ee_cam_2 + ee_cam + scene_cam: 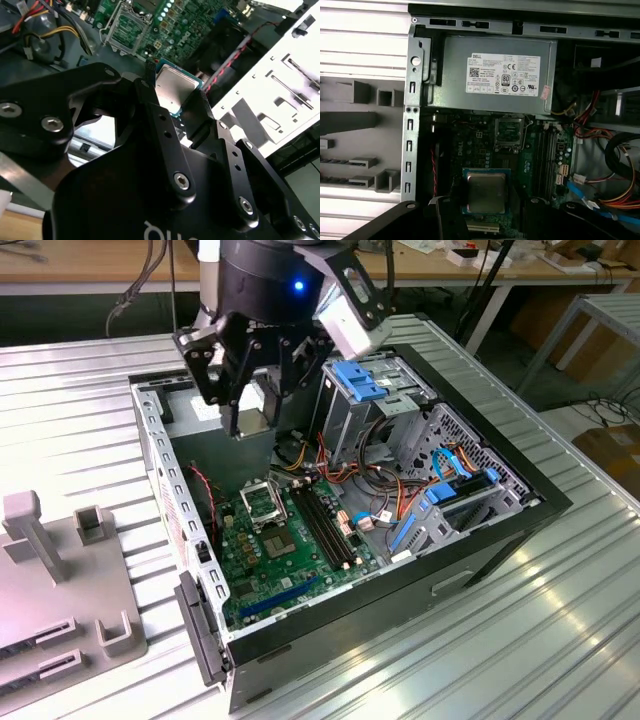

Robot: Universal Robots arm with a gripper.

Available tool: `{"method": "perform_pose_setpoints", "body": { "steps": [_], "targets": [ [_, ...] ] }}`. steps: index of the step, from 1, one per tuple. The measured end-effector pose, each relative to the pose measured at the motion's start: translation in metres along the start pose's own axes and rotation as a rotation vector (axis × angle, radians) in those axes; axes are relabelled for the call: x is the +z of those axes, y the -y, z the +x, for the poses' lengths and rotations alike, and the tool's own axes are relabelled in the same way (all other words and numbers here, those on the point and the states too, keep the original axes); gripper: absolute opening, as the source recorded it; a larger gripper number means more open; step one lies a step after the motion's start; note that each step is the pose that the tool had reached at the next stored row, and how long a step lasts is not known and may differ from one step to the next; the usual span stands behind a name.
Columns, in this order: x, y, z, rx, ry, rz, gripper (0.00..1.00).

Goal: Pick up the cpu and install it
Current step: 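Pick up the cpu and move it towards the insertion slot, then place the cpu into insertion slot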

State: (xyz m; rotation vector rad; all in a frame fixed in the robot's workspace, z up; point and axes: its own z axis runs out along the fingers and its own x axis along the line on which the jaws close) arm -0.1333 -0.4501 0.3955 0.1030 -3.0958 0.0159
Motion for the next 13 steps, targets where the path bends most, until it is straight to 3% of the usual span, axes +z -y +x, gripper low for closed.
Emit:
{"method": "perform_pose_setpoints", "body": {
  "steps": [3, 13],
  "targets": [
    [0.0003, 0.0006, -0.0096, 0.000, 0.0000, 0.0000, 0.47],
    [0.0003, 0.0020, -0.0103, 0.000, 0.0001, 0.0000, 0.47]
  ]
}}
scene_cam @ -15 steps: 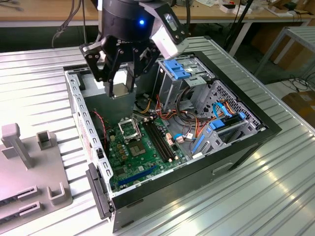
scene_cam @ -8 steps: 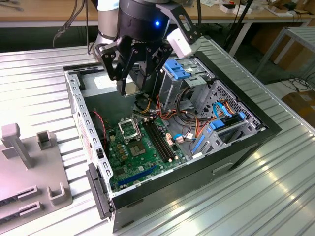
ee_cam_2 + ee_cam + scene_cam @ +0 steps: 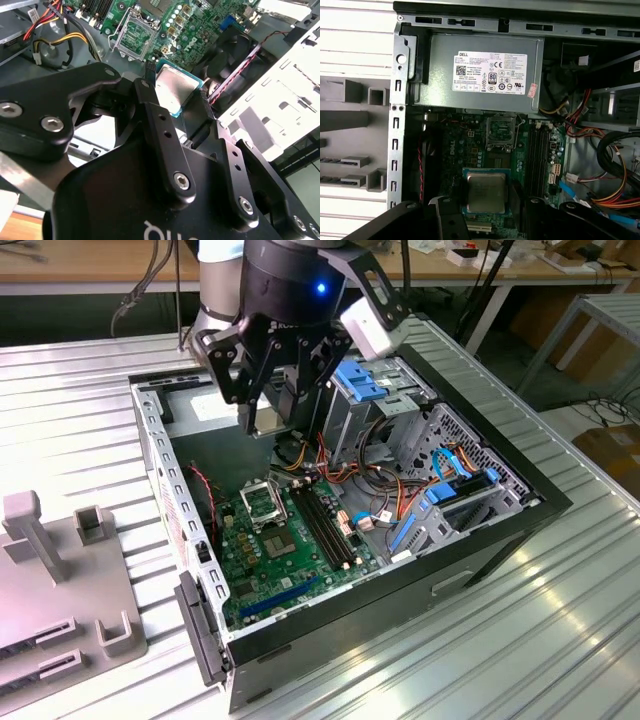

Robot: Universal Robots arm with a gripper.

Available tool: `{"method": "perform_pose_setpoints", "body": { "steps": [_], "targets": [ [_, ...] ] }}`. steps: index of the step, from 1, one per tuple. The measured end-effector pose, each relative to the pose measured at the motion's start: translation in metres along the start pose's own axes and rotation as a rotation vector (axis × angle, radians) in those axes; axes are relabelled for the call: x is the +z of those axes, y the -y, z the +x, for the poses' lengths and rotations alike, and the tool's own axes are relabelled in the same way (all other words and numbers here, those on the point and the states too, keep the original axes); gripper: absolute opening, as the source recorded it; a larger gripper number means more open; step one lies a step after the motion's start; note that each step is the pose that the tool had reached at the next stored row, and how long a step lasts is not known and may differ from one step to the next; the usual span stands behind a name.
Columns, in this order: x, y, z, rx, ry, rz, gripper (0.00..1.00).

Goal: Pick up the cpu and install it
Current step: 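Place the cpu into insertion slot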

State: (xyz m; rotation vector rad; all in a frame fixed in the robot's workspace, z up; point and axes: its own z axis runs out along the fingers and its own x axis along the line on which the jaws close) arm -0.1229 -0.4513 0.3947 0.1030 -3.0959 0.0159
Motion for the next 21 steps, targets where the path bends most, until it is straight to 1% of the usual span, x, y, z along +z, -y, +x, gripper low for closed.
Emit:
{"method": "perform_pose_setpoints", "body": {
  "steps": [4, 9, 12, 21],
  "targets": [
    [0.0002, 0.0020, 0.0000, 0.000, -0.0001, 0.0000, 0.47],
    [0.0009, 0.0040, -0.0023, 0.000, -0.0001, 0.0000, 0.47],
    [0.0015, 0.0043, -0.0038, 0.000, 0.0000, 0.0000, 0.47],
    [0.0017, 0.0043, -0.0039, 0.000, -0.0001, 0.0000, 0.47]
  ]
}}
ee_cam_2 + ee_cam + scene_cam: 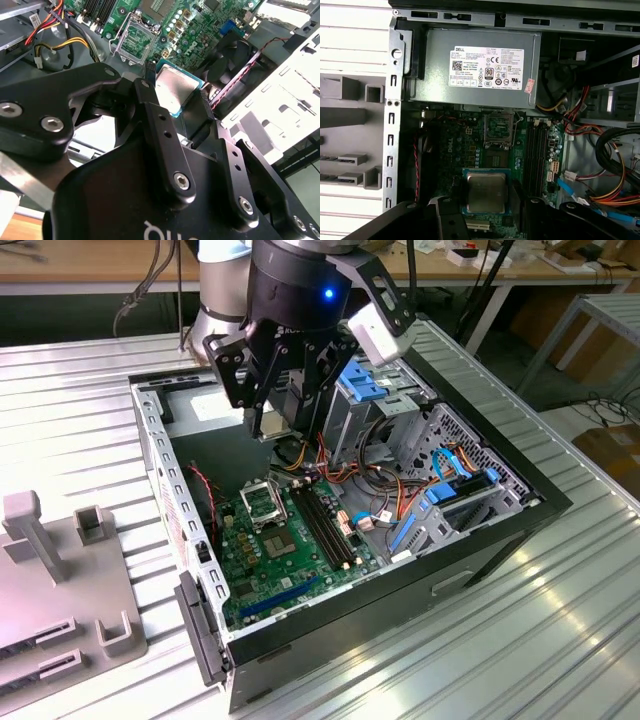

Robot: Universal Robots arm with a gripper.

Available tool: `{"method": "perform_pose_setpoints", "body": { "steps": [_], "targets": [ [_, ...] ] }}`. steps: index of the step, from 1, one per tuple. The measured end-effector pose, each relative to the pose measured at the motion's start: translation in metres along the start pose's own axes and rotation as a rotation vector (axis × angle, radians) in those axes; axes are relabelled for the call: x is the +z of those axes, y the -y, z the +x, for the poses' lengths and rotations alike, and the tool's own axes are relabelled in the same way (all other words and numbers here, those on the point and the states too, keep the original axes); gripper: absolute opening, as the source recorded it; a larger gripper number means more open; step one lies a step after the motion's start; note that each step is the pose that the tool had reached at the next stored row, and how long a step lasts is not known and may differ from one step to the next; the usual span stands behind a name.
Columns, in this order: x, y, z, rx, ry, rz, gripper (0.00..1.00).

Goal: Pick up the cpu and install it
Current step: 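Place the cpu into insertion slot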

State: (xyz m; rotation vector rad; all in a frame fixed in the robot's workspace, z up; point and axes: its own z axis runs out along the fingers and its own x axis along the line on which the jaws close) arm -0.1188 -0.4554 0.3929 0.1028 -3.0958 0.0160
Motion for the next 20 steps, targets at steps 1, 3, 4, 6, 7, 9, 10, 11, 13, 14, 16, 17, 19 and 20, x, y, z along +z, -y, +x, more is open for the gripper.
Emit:
{"method": "perform_pose_setpoints", "body": {
  "steps": [1, 3, 4, 6, 7, 9, 10, 11, 13, 14, 16, 17, 19, 20],
  "targets": [
    [0.0000, 0.0000, 0.0000, 0.000, 0.0000, 0.0000, 0.47],
    [0.0000, 0.0000, 0.0000, 0.000, 0.0000, -0.0001, 0.47],
    [0.0000, 0.0000, 0.0000, 0.000, 0.0000, 0.0000, 0.47],
    [0.0001, 0.0000, 0.0000, 0.000, 0.0000, 0.0000, 0.47],
    [0.0001, 0.0000, 0.0000, 0.000, 0.0000, 0.0001, 0.47],
    [0.0004, 0.0000, -0.0003, 0.000, 0.0002, 0.0018, 0.47],
    [0.0008, 0.0000, -0.0004, 0.000, 0.0001, 0.0029, 0.47],
    [0.0013, 0.0001, -0.0011, 0.000, 0.0001, 0.0036, 0.47],
    [0.0061, 0.0003, -0.0056, 0.001, 0.0001, 0.0040, 0.47],
    [0.0099, 0.0004, -0.0082, 0.002, 0.0001, 0.0041, 0.47],
    [0.0170, 0.0006, -0.0104, 0.008, 0.0000, 0.0038, 0.47],
    [0.0188, 0.0012, -0.0105, 0.010, 0.0000, 0.0037, 0.47],
    [0.0234, 0.0032, -0.0106, 0.018, 0.0003, 0.0033, 0.47],
    [0.0254, 0.0039, -0.0106, 0.025, 0.0005, 0.0031, 0.47]
  ]
}}
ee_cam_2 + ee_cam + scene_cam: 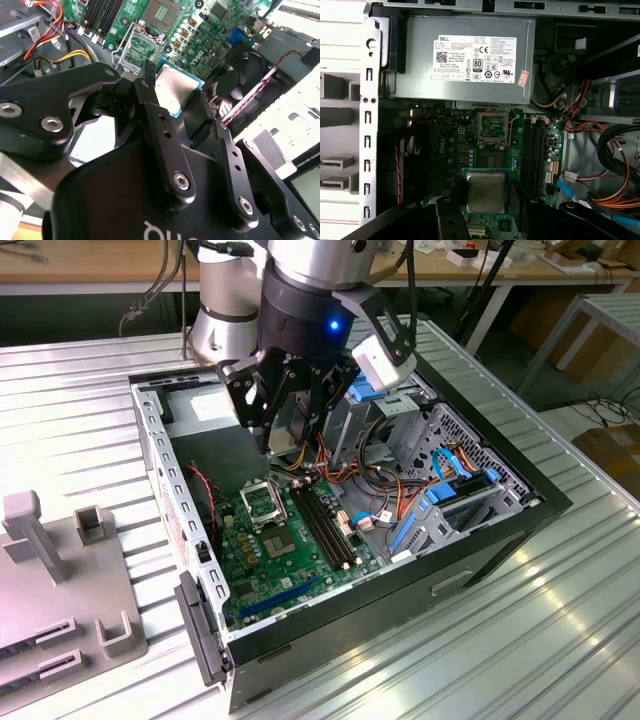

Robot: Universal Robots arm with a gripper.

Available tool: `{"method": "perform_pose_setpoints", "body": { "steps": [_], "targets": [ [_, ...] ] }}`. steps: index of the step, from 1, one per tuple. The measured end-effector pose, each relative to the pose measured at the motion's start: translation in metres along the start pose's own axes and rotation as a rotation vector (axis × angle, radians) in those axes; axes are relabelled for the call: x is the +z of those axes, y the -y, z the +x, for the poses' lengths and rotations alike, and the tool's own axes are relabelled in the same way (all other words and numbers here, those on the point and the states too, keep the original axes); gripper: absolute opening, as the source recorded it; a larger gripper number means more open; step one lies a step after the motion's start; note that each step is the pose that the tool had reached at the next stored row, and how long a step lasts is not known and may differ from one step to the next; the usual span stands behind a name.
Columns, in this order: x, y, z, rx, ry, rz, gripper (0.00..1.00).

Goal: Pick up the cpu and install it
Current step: 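Place the cpu into insertion slot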

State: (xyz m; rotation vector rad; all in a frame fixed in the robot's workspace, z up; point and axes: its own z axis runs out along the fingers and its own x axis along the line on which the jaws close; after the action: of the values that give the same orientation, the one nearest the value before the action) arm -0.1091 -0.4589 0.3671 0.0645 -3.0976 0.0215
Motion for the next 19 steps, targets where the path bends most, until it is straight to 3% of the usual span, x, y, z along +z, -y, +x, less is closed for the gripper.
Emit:
{"method": "perform_pose_setpoints", "body": {
  "steps": [4, 13, 19],
  "targets": [
    [0.0088, 0.0007, -0.0008, 0.035, -0.0001, -0.0014, 0.47],
    [0.0260, 0.0006, -0.0052, 0.038, -0.0002, -0.0017, 0.47],
    [0.0443, 0.0007, -0.0089, 0.040, -0.0002, -0.0018, 0.47]
  ]
}}
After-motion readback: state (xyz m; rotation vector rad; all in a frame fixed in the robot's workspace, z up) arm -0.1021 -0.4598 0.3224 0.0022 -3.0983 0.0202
